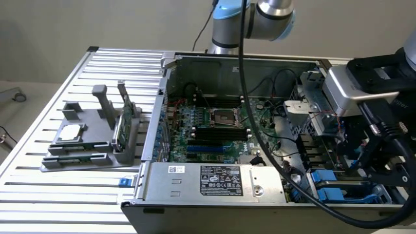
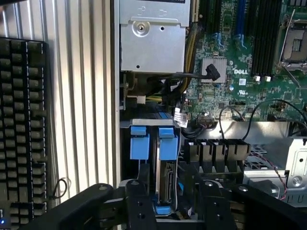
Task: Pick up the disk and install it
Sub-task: 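Insert the disk into the insertion slot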
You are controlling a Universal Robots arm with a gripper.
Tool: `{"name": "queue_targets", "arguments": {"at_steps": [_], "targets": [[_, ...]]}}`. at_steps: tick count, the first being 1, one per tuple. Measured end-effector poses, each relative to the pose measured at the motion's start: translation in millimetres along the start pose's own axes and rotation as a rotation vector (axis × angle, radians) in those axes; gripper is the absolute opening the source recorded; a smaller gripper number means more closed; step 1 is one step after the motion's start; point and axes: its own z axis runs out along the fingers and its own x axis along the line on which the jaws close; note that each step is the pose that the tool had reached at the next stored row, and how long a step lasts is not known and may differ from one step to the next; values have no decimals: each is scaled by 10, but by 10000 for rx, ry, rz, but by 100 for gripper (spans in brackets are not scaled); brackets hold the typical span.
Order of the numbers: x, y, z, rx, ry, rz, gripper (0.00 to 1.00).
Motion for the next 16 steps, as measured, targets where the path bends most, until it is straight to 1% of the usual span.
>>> {"name": "queue_targets", "arguments": {"at_steps": [1,2,3,5,7,8,16], "targets": [[1,-2,18,0,-2,1,44],[3,-5,36,0,-5,1,32],[4,-9,55,0,-9,1,32],[8,-19,91,0,-19,3,20],[11,-22,127,1,-31,4,20],[13,-22,145,1,-36,6,14],[25,-9,289,1,-50,6,14]]}}
